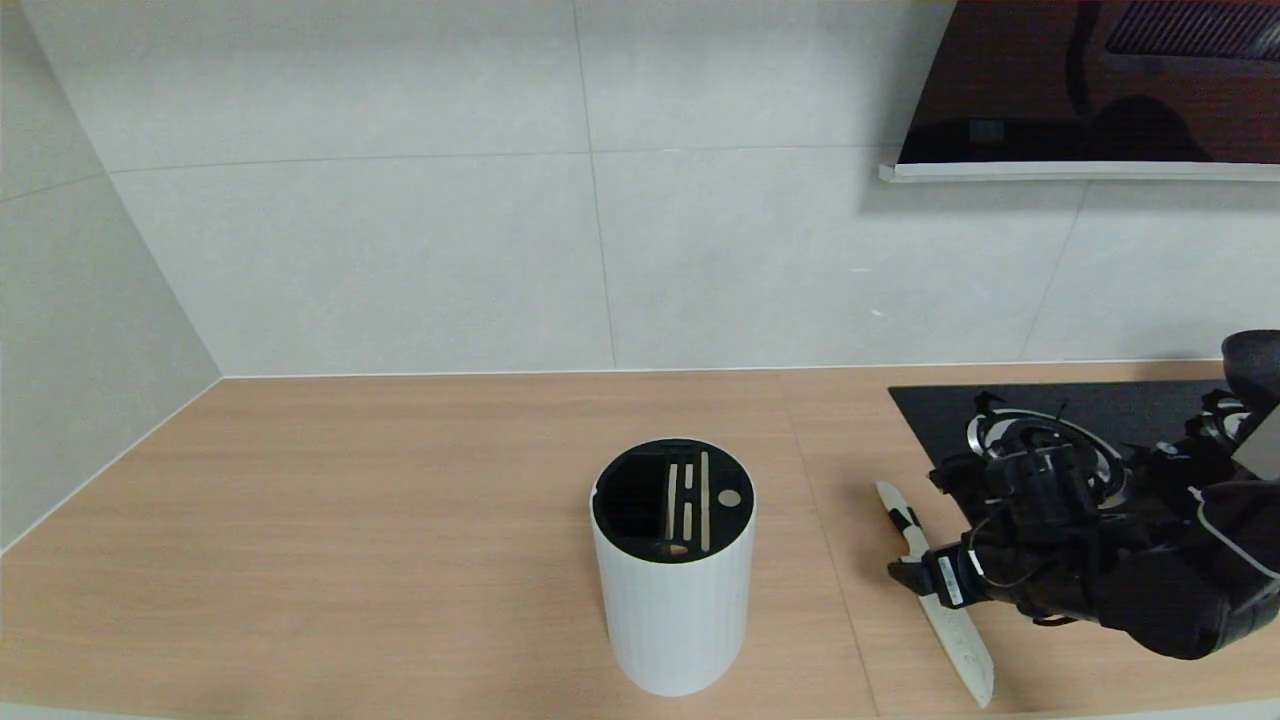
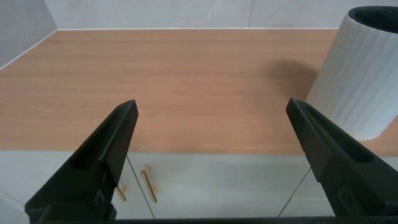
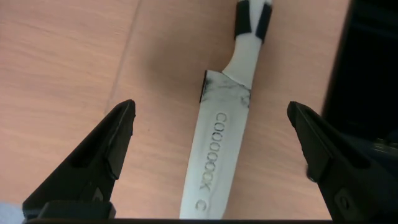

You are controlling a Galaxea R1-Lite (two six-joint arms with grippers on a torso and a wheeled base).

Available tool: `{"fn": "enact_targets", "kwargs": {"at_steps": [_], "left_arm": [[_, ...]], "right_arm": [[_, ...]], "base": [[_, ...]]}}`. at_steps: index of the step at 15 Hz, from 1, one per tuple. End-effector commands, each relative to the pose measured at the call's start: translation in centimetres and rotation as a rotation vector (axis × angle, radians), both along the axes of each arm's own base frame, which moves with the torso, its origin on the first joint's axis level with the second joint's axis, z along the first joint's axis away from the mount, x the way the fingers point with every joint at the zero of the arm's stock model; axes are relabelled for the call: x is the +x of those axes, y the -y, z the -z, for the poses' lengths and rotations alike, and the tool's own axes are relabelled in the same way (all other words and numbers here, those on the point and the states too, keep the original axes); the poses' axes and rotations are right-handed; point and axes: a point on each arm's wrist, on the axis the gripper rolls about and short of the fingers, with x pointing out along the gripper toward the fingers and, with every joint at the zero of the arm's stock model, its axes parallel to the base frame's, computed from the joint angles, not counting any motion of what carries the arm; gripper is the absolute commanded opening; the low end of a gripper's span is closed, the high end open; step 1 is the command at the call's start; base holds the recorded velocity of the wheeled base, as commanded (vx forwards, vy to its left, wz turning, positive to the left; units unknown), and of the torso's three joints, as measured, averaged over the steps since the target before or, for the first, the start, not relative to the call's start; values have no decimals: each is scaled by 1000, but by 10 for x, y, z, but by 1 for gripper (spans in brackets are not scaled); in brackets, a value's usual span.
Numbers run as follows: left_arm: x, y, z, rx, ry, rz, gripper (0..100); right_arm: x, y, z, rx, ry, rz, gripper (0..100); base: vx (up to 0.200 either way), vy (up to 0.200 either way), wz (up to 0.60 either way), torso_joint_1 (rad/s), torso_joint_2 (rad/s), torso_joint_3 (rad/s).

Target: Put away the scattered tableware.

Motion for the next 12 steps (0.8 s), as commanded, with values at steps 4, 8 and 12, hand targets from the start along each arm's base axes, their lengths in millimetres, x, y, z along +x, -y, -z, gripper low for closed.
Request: {"fn": "enact_targets", "kwargs": {"at_steps": [4, 8, 12], "left_arm": [[0, 0, 0, -1, 0, -1, 100], [0, 0, 0, -1, 0, -1, 100], [0, 0, 0, -1, 0, -1, 100]], "right_arm": [[14, 3, 26, -23, 8, 47, 100], [19, 4, 38, -23, -12, 65, 100], [20, 4, 39, -23, -13, 70, 100]], "base": [[0, 0, 0, 0, 0, 0], [0, 0, 0, 0, 0, 0], [0, 0, 0, 0, 0, 0]]}}
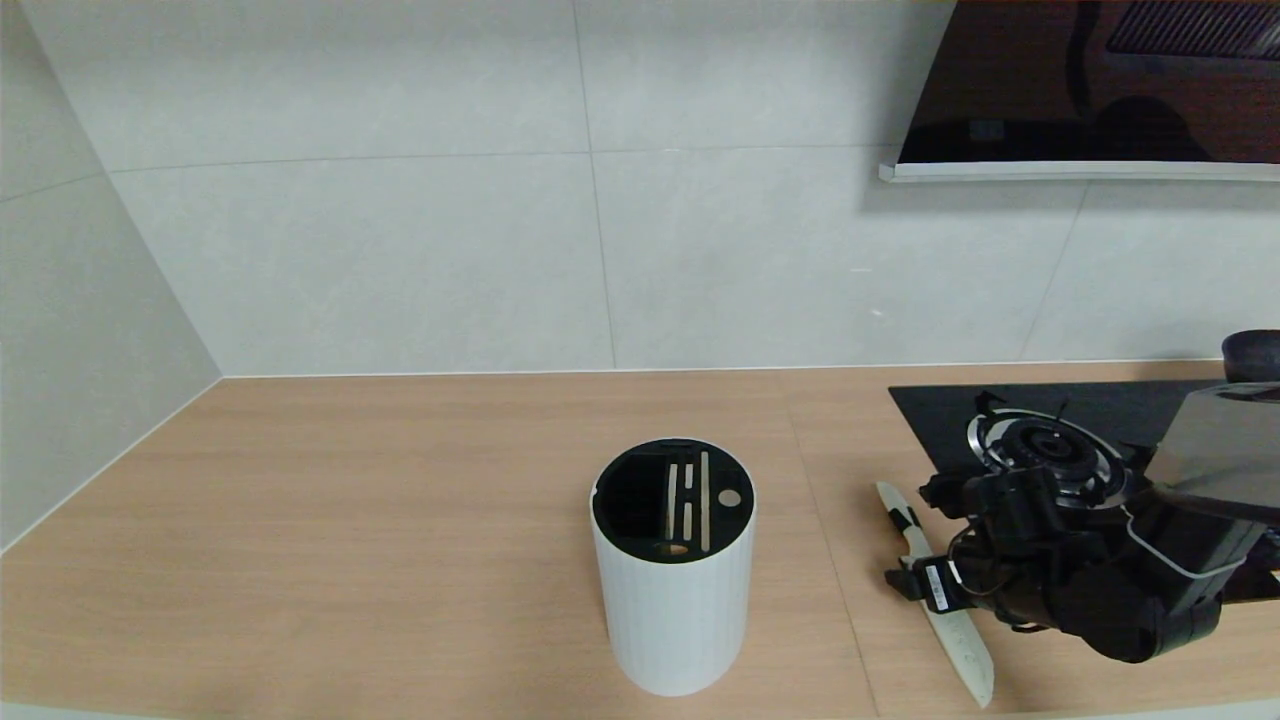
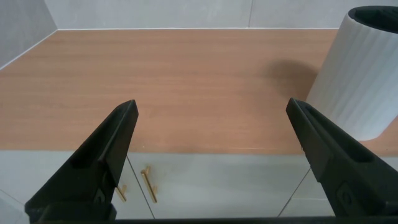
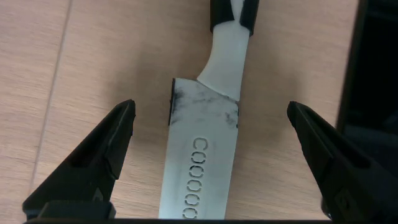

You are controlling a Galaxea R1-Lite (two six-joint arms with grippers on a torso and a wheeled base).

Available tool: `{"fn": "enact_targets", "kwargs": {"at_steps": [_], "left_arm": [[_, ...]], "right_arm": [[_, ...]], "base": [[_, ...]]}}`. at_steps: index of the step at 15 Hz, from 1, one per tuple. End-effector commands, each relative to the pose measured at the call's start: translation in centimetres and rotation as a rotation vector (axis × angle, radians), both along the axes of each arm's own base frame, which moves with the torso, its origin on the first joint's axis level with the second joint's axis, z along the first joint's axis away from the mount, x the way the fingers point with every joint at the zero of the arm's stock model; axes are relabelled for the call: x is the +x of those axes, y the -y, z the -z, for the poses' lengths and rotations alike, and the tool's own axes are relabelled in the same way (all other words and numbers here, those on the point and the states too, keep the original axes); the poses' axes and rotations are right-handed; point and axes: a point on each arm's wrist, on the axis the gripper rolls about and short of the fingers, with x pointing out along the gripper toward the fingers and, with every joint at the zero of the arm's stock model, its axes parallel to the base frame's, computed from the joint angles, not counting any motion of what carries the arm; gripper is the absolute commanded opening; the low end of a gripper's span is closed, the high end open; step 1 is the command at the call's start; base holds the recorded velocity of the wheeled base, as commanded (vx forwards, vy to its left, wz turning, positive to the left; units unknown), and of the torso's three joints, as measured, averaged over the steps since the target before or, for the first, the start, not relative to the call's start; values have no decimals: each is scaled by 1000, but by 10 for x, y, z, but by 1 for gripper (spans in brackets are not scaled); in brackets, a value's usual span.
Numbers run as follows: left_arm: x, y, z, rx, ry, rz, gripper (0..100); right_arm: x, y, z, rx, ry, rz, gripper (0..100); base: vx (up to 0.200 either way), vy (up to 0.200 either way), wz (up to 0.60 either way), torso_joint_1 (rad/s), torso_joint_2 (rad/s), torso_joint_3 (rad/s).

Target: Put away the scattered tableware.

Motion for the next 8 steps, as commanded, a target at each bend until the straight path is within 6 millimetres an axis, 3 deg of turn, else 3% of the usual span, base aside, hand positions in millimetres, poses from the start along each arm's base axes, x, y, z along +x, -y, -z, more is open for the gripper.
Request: {"fn": "enact_targets", "kwargs": {"at_steps": [1, 7, 8], "left_arm": [[0, 0, 0, -1, 0, 0, 100], [0, 0, 0, -1, 0, 0, 100], [0, 0, 0, -1, 0, 0, 100]], "right_arm": [[0, 0, 1, -1, -2, 0, 100], [1, 0, 3, -3, -8, 1, 100], [1, 0, 4, -3, -9, 1, 0]], "base": [[0, 0, 0, 0, 0, 0], [0, 0, 0, 0, 0, 0], [0, 0, 0, 0, 0, 0]]}}
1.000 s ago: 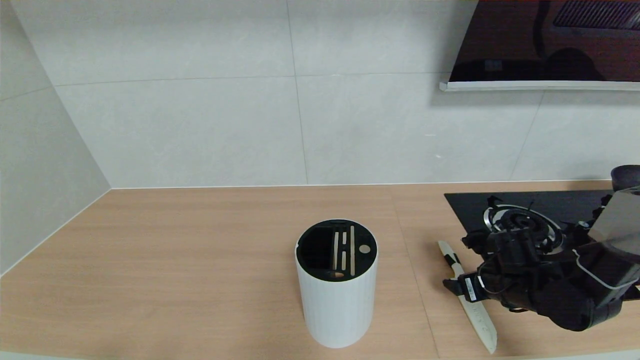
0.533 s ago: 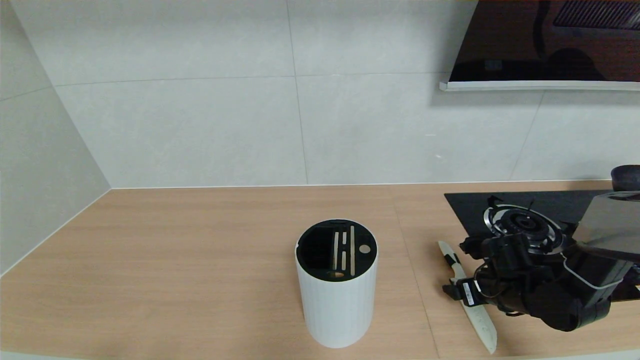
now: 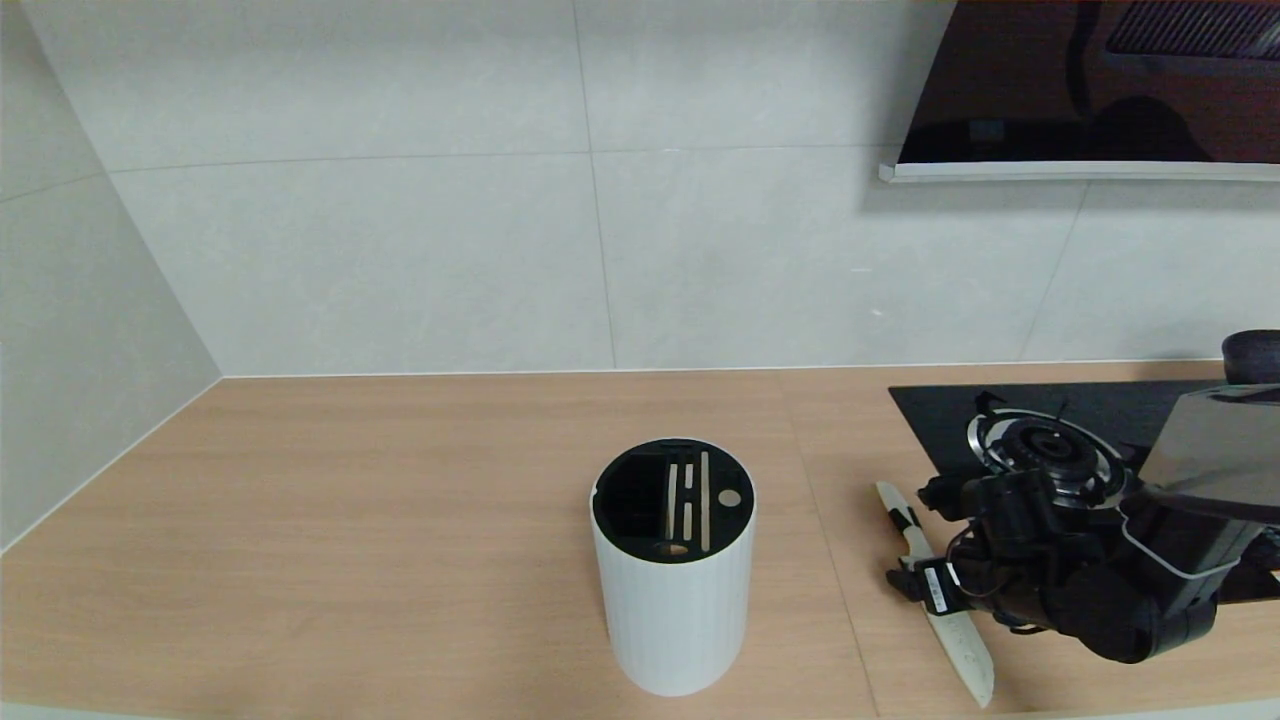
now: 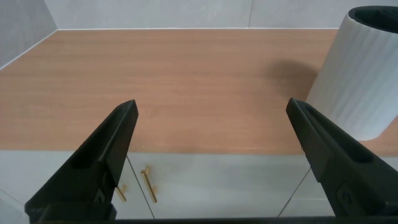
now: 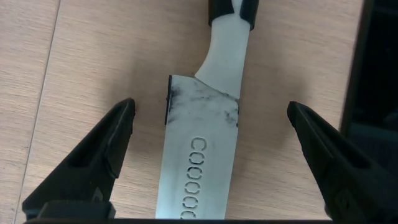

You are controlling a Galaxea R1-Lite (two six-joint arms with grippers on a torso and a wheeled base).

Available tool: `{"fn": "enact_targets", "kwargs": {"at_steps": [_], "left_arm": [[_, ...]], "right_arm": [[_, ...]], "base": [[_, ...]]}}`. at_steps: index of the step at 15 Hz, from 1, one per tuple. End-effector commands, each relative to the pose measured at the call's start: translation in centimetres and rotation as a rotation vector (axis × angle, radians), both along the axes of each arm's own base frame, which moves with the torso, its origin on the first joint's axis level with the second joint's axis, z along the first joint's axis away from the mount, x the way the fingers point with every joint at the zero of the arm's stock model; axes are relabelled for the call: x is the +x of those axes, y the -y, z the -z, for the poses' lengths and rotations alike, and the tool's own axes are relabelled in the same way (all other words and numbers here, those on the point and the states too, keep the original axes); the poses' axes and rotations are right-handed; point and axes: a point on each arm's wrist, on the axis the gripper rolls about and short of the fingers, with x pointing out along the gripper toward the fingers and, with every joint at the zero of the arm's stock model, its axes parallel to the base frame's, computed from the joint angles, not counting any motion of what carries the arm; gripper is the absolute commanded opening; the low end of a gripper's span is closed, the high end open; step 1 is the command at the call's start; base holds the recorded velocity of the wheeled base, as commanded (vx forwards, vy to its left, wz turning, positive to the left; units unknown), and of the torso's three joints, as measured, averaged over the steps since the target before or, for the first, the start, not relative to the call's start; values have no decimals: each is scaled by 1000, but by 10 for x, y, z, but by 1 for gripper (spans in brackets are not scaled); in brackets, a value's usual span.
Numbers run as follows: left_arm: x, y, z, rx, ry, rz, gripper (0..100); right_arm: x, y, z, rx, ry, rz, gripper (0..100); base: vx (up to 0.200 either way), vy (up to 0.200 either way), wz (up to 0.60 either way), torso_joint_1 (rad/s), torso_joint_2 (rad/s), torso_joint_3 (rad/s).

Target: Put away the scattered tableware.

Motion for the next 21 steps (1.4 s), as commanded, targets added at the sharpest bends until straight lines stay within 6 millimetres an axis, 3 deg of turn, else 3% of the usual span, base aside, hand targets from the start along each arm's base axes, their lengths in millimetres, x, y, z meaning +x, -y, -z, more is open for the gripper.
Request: {"fn": "enact_targets", "kwargs": {"at_steps": [1, 6, 11, 16, 21], "left_arm": [[0, 0, 0, -1, 0, -1, 100], [0, 0, 0, -1, 0, -1, 100], [0, 0, 0, 2, 0, -1, 100], [0, 0, 0, 4, 0, -1, 100], [0, 0, 0, 4, 3, 1, 100]], "right_arm": [[0, 0, 0, -1, -1, -1, 0], [0, -1, -1, -2, 1, -1, 0], [-1, 0, -18, -16, 55, 27, 0], [-22, -3, -84, 63, 207, 32, 0], [-50, -10, -132, 119, 302, -4, 0]], "base": [[0, 0, 0, 0, 0, 0], [0, 0, 0, 0, 0, 0], [0, 0, 0, 0, 0, 0], [0, 0, 0, 0, 0, 0], [0, 0, 0, 0, 0, 0]]}}
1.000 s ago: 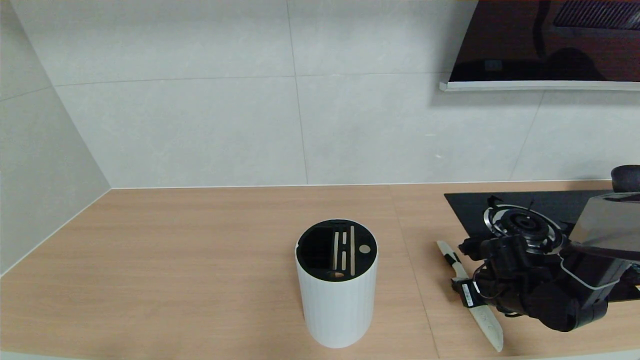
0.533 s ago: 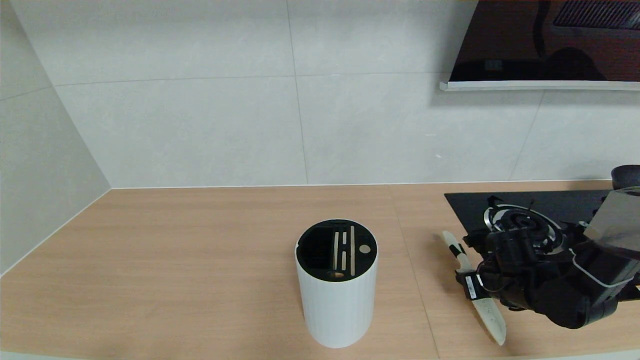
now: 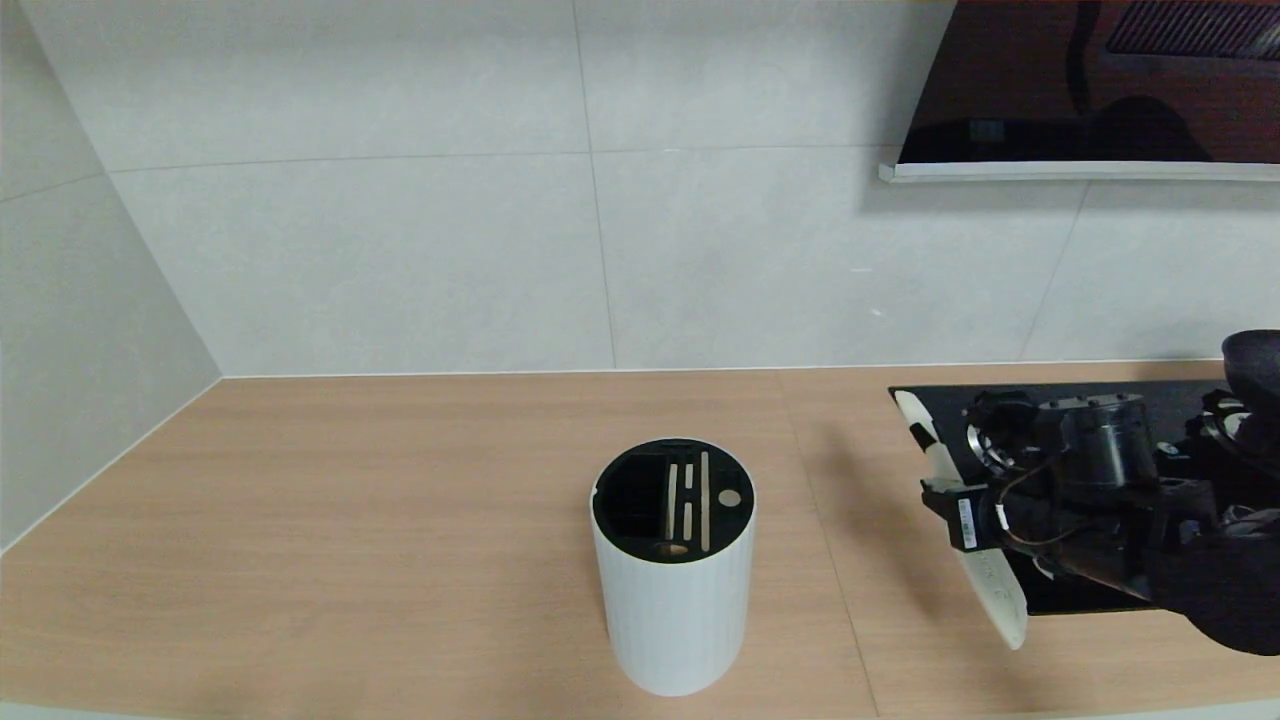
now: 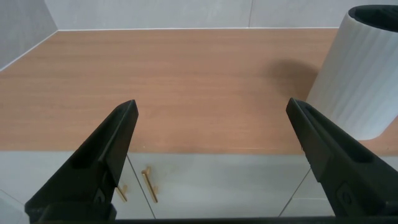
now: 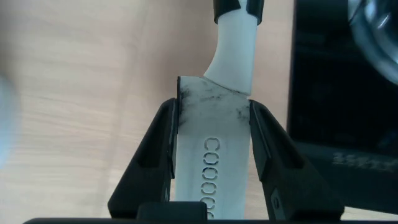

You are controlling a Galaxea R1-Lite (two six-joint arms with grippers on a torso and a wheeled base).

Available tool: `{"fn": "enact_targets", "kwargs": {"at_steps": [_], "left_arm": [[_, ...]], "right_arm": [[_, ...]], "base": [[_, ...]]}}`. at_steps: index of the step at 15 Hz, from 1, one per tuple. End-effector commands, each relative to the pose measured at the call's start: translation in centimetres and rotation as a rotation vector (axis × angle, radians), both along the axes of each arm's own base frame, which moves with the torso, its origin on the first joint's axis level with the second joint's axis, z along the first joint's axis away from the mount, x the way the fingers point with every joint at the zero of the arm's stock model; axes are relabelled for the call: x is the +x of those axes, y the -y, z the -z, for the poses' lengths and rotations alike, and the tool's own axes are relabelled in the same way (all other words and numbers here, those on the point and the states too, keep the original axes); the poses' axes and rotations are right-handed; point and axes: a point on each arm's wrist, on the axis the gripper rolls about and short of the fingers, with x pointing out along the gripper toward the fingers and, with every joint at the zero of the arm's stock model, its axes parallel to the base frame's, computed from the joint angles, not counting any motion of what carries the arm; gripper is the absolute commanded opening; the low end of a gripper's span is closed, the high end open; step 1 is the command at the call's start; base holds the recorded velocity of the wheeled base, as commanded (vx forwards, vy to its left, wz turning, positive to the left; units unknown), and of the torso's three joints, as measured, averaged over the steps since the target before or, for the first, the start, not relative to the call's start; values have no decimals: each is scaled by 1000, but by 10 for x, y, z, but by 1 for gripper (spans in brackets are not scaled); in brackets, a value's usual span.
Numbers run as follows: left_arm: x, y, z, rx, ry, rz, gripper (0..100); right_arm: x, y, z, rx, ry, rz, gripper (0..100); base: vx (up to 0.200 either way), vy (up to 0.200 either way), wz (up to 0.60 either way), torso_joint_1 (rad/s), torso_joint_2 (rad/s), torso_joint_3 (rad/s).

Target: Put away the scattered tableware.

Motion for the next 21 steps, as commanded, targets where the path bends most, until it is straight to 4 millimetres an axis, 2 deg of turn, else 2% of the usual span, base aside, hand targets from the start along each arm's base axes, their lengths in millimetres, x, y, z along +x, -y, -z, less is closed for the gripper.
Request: {"fn": "enact_targets", "kwargs": {"at_steps": [1, 2, 3, 5, 8, 9, 10, 11, 13, 15, 19, 20, 21], "left_arm": [[0, 0, 0, 0, 5, 0, 100], [0, 0, -2, -3, 13, 6, 100], [-4, 1, -16, -16, 70, 25, 100], [-9, 2, -29, -39, 102, 102, 100], [-7, 6, -41, -42, -3, 262, 100], [-7, 6, -43, -42, -7, 268, 100], [1, 7, -71, -47, -39, 346, 100], [8, 8, -85, -52, -60, 378, 100], [26, 9, -114, -62, -102, 413, 100], [52, 10, -139, -76, -149, 448, 100], [113, 18, -159, -102, -167, 547, 100], [126, 24, -164, -113, -157, 585, 100], [148, 37, -171, -155, -152, 664, 100]], "right_arm": [[-17, -3, -31, 32, 88, -29, 0], [-21, -5, -34, 39, 99, -39, 0], [-27, -8, -41, 46, 120, -54, 0], [-34, -11, -50, 57, 155, -69, 0], [-41, -12, -65, 76, 207, -79, 0], [-41, -12, -66, 77, 210, -79, 0], [-41, -14, -77, 93, 250, -85, 0], [-40, -15, -84, 96, 263, -87, 0], [-38, -20, -96, 110, 289, -100, 0], [-38, -32, -108, 128, 318, -141, 0], [-38, -50, -124, 155, 357, -199, 0], [-39, -55, -129, 163, 364, -217, 0], [-39, -64, -137, 174, 376, -242, 0]], "base": [[0, 0, 0, 0, 0, 0], [0, 0, 0, 0, 0, 0], [0, 0, 0, 0, 0, 0], [0, 0, 0, 0, 0, 0], [0, 0, 0, 0, 0, 0], [0, 0, 0, 0, 0, 0], [0, 0, 0, 0, 0, 0], [0, 0, 0, 0, 0, 0], [0, 0, 0, 0, 0, 0], [0, 0, 0, 0, 0, 0], [0, 0, 0, 0, 0, 0], [0, 0, 0, 0, 0, 0], [0, 0, 0, 0, 0, 0]]}}
